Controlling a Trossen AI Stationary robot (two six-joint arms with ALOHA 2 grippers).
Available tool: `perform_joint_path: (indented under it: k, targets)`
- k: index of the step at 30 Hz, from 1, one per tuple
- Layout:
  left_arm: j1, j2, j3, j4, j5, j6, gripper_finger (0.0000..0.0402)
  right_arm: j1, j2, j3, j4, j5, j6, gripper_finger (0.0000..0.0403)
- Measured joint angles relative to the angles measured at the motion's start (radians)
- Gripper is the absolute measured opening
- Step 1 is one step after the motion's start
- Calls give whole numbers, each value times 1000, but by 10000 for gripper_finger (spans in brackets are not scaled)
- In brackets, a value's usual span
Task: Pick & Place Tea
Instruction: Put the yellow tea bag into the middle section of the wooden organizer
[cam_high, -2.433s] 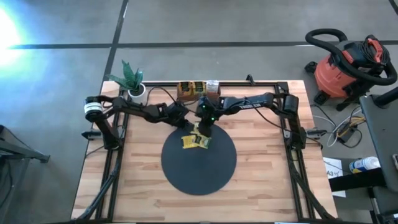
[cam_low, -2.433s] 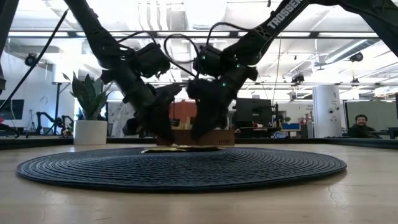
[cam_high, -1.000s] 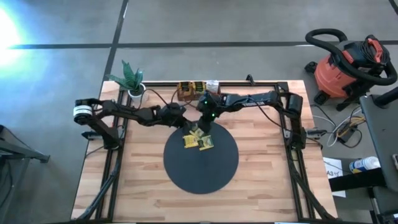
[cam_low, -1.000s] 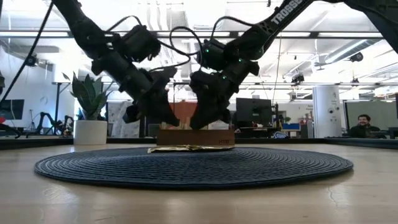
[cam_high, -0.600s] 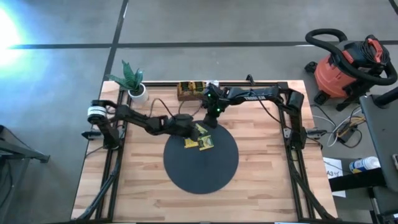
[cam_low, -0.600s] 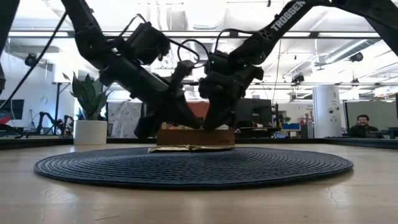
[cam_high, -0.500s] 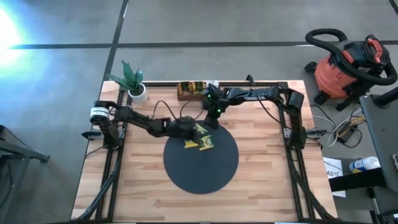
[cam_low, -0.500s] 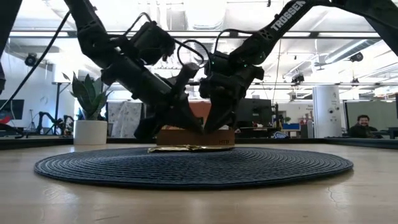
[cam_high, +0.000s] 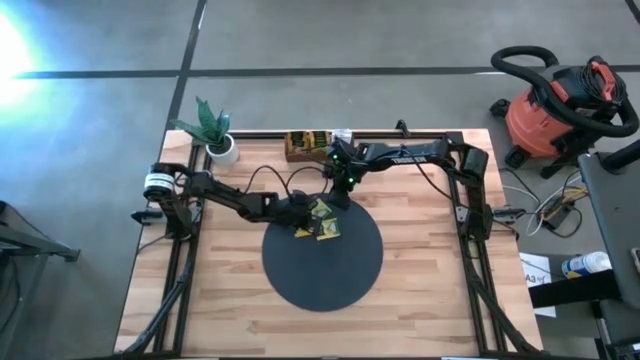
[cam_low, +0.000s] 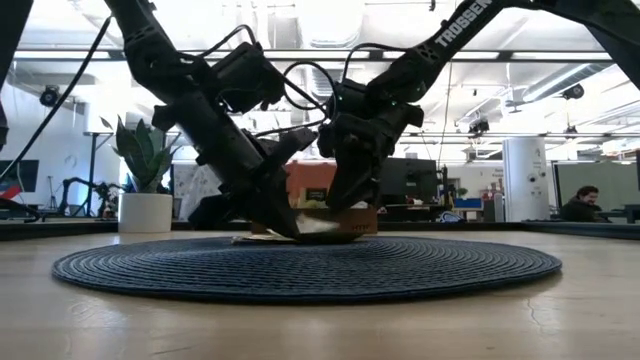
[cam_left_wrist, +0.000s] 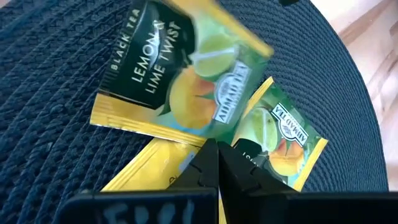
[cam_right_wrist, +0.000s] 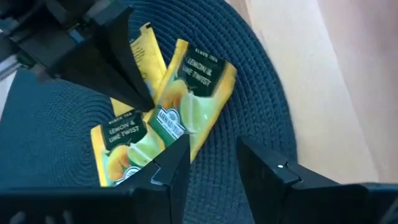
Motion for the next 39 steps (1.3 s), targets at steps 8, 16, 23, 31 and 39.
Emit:
perform_joint_path:
  k: [8,16,23,31,39]
  targets:
    - [0,0,-5,-9,-10,9,0,13,-12,33,-21,0,27,130]
    - [0,0,-5,-12,-10,8,0,13,-64,37,-37,8,-3,131]
    - [0,1,-5,-19,-10,7,0,11,-69,37,-37,9,-4,128]
    - [0,1,-5,-43,-3,9,0,8,-69,37,-33,11,-26,128]
    - [1,1,-7,-54,19,12,0,-9,-69,37,-30,10,11,131]
